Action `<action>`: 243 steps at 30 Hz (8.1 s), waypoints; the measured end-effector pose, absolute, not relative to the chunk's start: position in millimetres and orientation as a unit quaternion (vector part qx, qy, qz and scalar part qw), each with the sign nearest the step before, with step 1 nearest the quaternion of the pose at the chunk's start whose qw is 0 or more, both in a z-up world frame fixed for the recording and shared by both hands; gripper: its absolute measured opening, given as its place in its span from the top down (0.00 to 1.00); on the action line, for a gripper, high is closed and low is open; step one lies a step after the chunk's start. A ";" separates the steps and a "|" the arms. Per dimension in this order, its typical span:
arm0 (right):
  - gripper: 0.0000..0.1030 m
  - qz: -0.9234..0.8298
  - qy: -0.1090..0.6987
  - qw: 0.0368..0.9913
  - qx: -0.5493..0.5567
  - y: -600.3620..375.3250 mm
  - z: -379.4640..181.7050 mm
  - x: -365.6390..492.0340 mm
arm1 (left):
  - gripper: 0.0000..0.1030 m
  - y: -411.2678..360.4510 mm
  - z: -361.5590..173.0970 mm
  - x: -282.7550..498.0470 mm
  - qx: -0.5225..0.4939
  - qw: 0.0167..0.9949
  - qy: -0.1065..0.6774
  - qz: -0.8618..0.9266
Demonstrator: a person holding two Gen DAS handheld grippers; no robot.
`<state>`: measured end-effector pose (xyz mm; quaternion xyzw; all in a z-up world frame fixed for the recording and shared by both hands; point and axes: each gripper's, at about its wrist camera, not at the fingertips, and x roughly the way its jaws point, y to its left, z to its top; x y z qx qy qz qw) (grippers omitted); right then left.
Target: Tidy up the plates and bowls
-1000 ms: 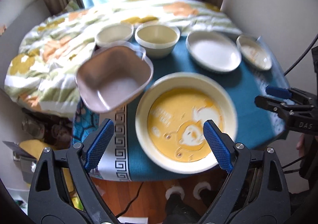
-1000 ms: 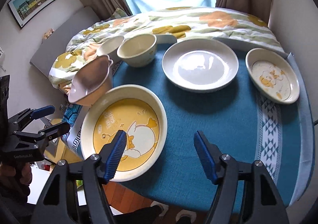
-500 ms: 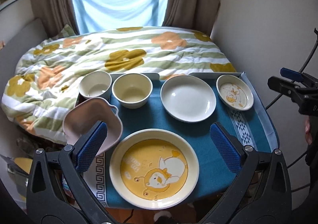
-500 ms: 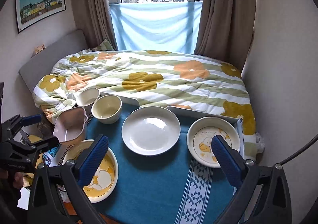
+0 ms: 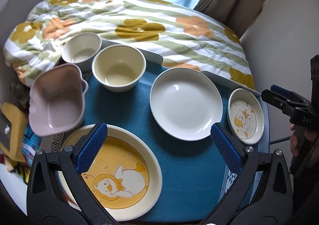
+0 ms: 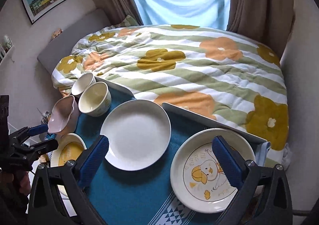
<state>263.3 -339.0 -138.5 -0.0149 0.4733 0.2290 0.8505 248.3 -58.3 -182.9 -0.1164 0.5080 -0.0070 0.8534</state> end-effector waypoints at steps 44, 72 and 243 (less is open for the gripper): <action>0.87 0.368 0.567 0.734 -0.060 -310.6 -264.2 344.0 | 0.78 -84.8 -292.7 317.7 -0.104 0.790 0.603 0.041; 0.87 0.275 0.525 0.805 -0.019 -259.6 -166.8 217.5 | 0.78 -9.5 -197.5 219.5 -0.028 0.836 0.544 -0.070; 0.82 -0.122 0.459 0.820 0.319 -460.6 -236.3 170.1 | 0.84 -300.5 -267.1 393.4 0.194 0.732 0.544 -0.361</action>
